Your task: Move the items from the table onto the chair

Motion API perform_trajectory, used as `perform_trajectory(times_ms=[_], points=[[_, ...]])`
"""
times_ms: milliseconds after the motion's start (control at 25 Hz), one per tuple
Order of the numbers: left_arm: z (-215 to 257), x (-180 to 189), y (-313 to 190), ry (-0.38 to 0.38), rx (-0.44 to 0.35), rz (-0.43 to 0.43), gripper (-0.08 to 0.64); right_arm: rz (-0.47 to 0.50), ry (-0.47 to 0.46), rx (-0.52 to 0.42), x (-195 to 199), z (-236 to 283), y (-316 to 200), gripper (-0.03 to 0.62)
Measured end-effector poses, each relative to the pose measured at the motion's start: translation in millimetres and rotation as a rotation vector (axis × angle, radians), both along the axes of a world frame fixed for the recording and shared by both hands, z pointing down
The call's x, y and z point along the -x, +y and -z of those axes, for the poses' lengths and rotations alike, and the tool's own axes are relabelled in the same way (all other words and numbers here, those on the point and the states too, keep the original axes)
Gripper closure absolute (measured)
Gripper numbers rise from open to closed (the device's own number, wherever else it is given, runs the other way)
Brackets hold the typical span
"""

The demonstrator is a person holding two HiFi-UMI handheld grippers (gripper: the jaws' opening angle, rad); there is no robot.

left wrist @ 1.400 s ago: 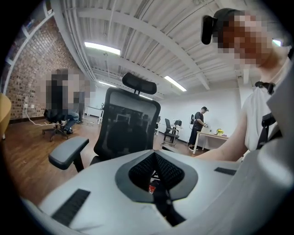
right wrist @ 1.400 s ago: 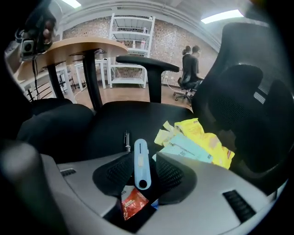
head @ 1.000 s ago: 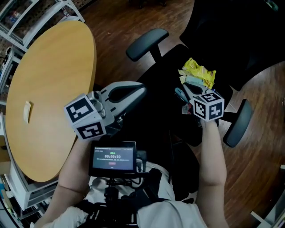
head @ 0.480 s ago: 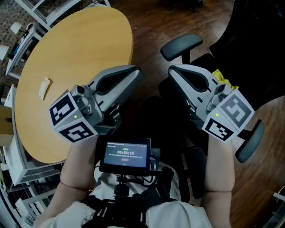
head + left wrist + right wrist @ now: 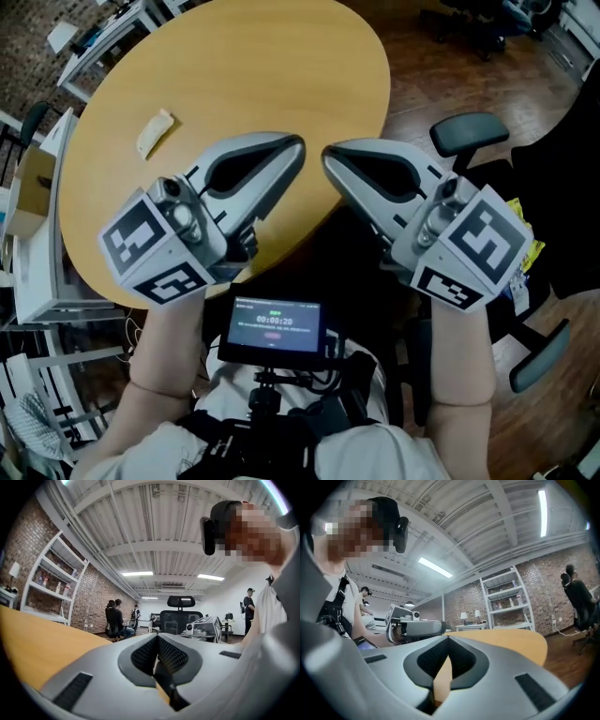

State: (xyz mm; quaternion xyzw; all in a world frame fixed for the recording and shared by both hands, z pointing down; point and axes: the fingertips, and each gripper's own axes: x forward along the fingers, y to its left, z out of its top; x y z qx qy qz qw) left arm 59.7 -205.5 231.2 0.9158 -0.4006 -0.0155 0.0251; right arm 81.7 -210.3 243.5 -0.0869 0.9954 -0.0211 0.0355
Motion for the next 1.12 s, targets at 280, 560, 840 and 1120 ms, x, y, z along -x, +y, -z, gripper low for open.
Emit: perform_trajectory(times_ms=[280,560,840,1120], points=[[-2,79,37,-0.071,0.001,0.160,0.549,0.165,0.006,0.003,82,5,40,0.592],[-19,161,87,-0.066,0.041,0.333,0.549,0.303,0.047,-0.024,157,-3,84,0.592],[-38,221,127,-0.076,0.087,0.433,0.549,0.371,0.100,-0.011,220,-18,111,0.592],[-53,244,144,-0.074,0.109,0.454,0.549,0.412,0.160,-0.046,250,-35,132,0.592]])
